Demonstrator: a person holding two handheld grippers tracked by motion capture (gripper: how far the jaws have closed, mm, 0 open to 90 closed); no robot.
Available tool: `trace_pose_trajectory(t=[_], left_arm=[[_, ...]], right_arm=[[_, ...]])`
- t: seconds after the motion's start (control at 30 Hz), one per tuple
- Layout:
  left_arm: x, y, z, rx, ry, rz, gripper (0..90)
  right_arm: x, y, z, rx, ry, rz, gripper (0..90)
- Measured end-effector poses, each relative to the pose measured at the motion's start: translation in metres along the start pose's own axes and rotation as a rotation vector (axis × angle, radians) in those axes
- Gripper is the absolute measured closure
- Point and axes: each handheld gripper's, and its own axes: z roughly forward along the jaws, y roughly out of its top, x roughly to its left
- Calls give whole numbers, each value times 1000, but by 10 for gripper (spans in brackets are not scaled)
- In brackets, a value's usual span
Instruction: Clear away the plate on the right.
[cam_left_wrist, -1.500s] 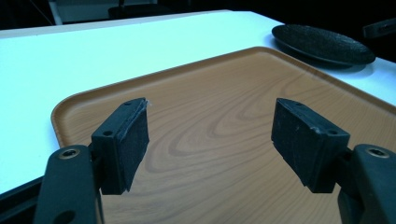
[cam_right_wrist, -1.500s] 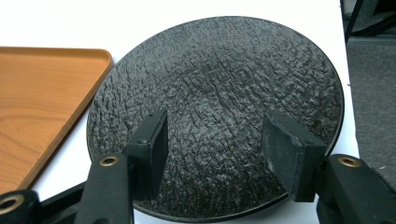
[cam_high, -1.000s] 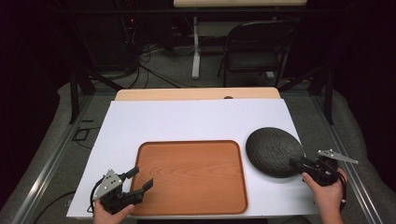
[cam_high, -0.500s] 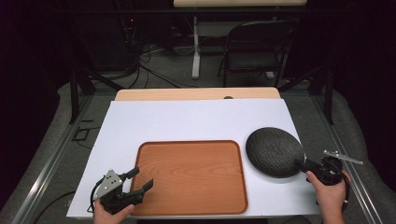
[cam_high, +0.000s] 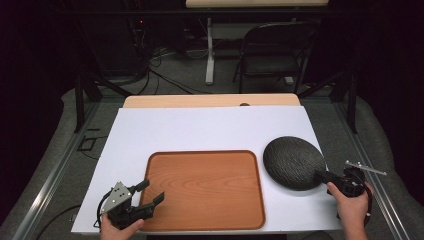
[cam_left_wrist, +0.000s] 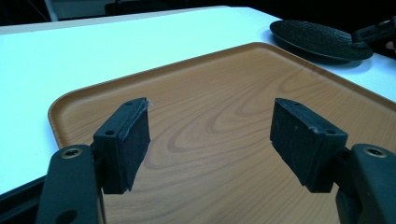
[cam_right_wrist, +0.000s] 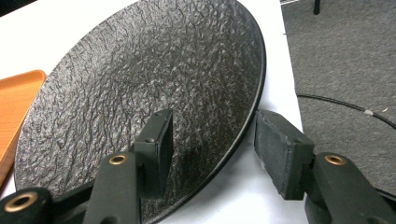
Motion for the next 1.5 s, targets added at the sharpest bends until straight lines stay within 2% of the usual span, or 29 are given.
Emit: trace_pose_trajectory(t=[0.43,0.47,0.5,0.57,0.63,0.67,0.77,1.17,1.33,1.4,1.5], left_arm=[[0,0,0,4,1,0,287],[0,0,0,4,1,1,287],[0,0,0,4,-2,0,287],[0,0,0,5,-1,3,287],[0,0,1,7,2,2,287],[0,0,1,7,2,3,287],[0,0,1,6,3,1,288],[0,0,1,10,-1,-1,289],[1,0,1,11,-2,0,289],[1,0,1,10,-2,0,289],[1,0,2,9,-5,-2,289]], right_arm=[[-3,-1,6,7,30,13,471],[-2,-1,6,7,33,36,471],[-3,-1,6,4,35,24,473],[-3,0,7,5,35,31,481],[-5,1,8,3,42,44,496],[-6,1,9,-2,48,67,510],[-8,1,9,-2,52,70,522],[-8,1,9,-3,31,74,578],[-10,0,9,-16,35,91,609],[-11,-1,9,-19,51,124,623],[-12,-1,10,-25,58,138,632]])
